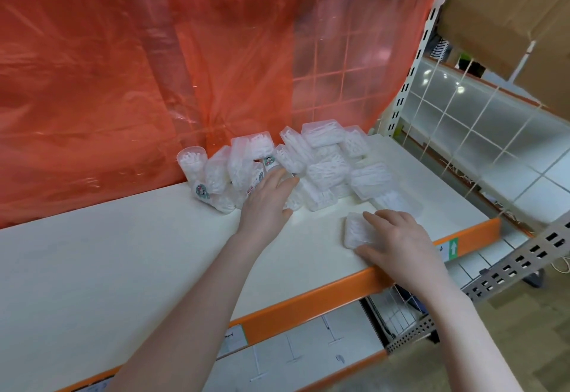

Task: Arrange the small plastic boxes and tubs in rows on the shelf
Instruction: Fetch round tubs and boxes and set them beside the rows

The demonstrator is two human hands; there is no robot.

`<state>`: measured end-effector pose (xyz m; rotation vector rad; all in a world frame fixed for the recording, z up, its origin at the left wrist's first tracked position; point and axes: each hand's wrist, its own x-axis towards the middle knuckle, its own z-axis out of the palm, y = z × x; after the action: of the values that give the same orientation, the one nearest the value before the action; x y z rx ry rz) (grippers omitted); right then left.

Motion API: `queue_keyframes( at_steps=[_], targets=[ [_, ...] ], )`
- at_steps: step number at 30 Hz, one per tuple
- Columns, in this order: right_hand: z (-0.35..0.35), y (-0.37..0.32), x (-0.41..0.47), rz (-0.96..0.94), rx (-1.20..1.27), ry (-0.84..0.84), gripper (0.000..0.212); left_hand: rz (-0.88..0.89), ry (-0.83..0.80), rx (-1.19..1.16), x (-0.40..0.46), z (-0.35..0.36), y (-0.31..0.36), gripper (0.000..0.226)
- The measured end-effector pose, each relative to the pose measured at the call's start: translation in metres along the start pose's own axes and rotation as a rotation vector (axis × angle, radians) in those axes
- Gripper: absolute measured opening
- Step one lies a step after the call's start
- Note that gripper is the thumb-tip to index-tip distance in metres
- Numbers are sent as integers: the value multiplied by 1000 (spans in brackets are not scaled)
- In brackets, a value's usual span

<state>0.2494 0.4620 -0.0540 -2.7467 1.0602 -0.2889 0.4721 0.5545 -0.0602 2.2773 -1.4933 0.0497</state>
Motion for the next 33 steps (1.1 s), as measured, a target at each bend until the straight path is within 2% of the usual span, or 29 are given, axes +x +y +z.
queue_keyframes(
  at_steps=[8,17,24,33],
  targets=[
    [6,-2,-1,28,-4,27,60,-68,51,-89,-19,-4,-3,57],
    [11,-2,-3,28,1,41,61,-26,72,-244,-61,0,3,50],
    [11,-3,-4,28,-2,57,59,-93,114,-156,-61,13,22,67],
    [11,-3,-2,16,-7,55,58,-137,121,-112,-48,15,31,62]
  ],
)
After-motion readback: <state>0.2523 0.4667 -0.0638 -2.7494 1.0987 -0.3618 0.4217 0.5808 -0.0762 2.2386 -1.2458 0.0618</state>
